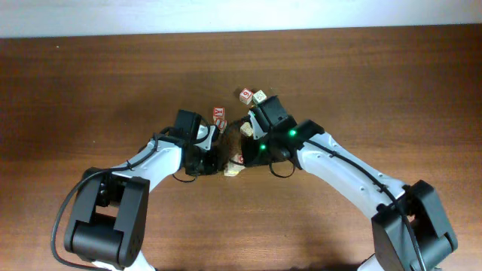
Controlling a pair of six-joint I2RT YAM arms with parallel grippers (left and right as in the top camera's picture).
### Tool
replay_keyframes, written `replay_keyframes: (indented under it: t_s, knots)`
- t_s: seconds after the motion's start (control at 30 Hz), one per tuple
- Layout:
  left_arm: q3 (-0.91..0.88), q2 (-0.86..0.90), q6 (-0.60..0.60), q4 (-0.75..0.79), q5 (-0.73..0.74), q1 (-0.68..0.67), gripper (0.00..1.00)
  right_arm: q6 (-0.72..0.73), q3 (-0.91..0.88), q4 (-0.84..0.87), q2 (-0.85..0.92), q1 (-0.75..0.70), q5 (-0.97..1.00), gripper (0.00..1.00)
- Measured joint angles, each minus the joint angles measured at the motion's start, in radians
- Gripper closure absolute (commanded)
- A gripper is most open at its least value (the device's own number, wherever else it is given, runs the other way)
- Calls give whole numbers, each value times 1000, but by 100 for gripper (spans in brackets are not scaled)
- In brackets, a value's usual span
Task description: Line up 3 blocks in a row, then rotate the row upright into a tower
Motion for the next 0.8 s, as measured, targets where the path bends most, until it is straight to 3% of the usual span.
replay_keyframes:
  t_s: [0.8]
  knots:
    - [-3,3,-27,-2,9,16,100,83,22,81,32,53,-31,96]
